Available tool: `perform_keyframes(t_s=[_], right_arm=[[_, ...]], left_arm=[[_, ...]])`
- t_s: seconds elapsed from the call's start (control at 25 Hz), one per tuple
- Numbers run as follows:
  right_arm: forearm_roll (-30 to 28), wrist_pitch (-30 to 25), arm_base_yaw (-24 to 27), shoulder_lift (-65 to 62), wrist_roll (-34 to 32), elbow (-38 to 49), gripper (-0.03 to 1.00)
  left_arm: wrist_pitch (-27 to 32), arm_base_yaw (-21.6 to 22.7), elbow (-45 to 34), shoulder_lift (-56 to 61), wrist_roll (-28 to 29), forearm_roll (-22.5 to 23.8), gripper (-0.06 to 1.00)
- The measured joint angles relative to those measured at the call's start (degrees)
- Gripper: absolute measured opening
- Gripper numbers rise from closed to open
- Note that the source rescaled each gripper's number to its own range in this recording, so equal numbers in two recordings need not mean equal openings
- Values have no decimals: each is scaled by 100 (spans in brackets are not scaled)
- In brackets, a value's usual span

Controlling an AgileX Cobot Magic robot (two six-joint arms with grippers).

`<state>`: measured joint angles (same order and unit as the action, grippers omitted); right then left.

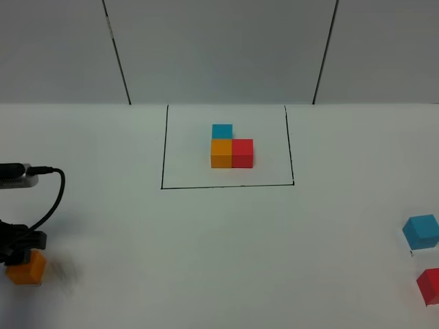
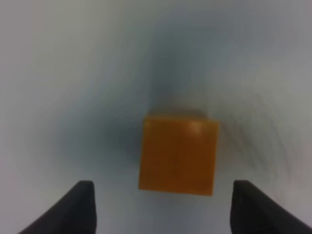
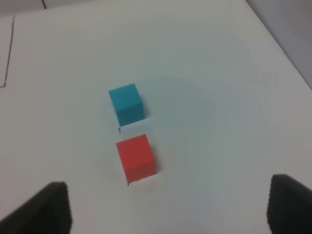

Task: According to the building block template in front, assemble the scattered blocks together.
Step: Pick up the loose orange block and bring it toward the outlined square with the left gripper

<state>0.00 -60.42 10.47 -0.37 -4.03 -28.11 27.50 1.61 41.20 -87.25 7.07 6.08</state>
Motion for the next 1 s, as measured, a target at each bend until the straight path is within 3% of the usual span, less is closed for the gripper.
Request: perform_keyframes(t_s=[0.6,1.0], right_arm=[[0,0,0,0,0,0,66],[0,0,0,0,0,0,66]], left_arm=[[-849,0,0,-835,-5,128,30],[-987,0,16,-1271,-5,124,30]])
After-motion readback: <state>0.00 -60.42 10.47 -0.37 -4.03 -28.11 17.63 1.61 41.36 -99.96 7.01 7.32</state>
